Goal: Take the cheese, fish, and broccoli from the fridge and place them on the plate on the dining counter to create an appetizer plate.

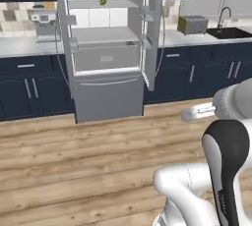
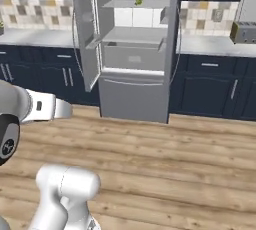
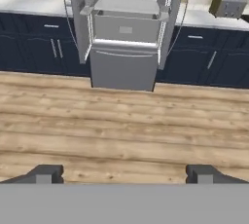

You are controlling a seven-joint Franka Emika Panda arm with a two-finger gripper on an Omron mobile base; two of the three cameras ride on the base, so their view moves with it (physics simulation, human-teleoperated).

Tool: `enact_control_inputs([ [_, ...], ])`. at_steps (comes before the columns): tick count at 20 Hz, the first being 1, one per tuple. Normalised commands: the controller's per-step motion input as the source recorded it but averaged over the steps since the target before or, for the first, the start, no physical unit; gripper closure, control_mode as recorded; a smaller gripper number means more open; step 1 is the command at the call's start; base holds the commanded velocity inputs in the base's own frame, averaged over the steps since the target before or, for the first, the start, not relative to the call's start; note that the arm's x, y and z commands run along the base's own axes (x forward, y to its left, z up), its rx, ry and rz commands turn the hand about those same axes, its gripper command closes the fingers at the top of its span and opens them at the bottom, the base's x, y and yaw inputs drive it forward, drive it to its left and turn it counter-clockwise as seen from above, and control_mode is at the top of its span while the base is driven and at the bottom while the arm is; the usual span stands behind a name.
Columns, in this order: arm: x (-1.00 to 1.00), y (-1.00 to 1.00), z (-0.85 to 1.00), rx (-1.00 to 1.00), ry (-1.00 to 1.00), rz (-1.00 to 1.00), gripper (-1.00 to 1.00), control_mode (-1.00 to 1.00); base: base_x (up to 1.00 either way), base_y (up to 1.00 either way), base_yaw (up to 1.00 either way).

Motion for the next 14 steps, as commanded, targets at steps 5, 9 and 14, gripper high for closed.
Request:
enact_control_inputs([
  [5, 0.00, 0.00, 0.00, 0.00, 0.00, 0.00, -1.00, 1.00, 1.00, -0.23, 0.01],
  [9, 0.00, 0.00, 0.00, 0.00, 0.00, 0.00, -1.00, 1.00, 1.00, -0.16, 0.00],
  [14, 0.00, 0.00, 0.00, 0.00, 0.00, 0.00, -1.00, 1.00, 1.00, -0.11, 0.00],
])
